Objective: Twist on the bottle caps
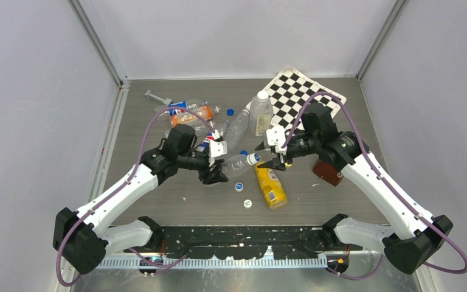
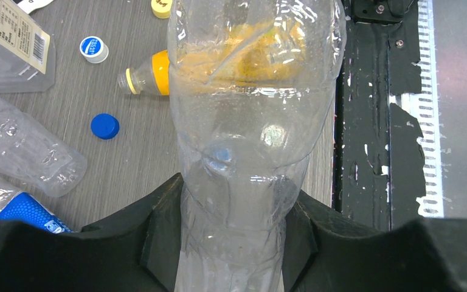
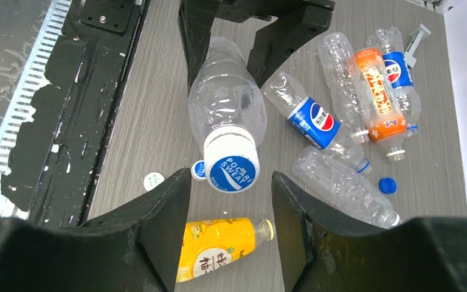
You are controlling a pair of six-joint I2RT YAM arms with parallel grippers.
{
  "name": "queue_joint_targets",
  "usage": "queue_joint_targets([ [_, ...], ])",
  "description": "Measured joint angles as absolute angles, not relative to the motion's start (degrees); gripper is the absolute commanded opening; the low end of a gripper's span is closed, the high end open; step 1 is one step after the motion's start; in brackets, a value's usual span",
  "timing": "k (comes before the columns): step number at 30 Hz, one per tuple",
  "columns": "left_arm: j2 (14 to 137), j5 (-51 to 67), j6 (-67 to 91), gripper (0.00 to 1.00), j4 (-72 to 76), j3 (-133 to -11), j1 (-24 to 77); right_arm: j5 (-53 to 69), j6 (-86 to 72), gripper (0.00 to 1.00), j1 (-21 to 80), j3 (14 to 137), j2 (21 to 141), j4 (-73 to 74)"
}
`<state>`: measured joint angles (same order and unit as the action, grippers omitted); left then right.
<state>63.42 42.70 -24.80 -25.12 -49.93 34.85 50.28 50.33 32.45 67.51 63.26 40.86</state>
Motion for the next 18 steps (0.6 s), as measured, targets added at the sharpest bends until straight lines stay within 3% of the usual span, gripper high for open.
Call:
queue_joint_targets([
  [12, 63.42, 42.74, -24.80, 0.00, -25.17, -49.93, 34.85, 51.40, 50.87, 0.46, 33.26, 70.26, 65.14, 42.39],
  [16, 63.40, 42.72, -24.80, 0.00, -25.17, -49.93, 34.85, 51.55, 50.89, 0.37, 33.56, 70.94, 66.50, 43.53],
  [18, 63.37, 42.72, -24.99, 0.00, -25.54, -49.91, 34.85, 51.57, 50.92, 0.27, 33.65, 71.22, 66.94, 44.07],
])
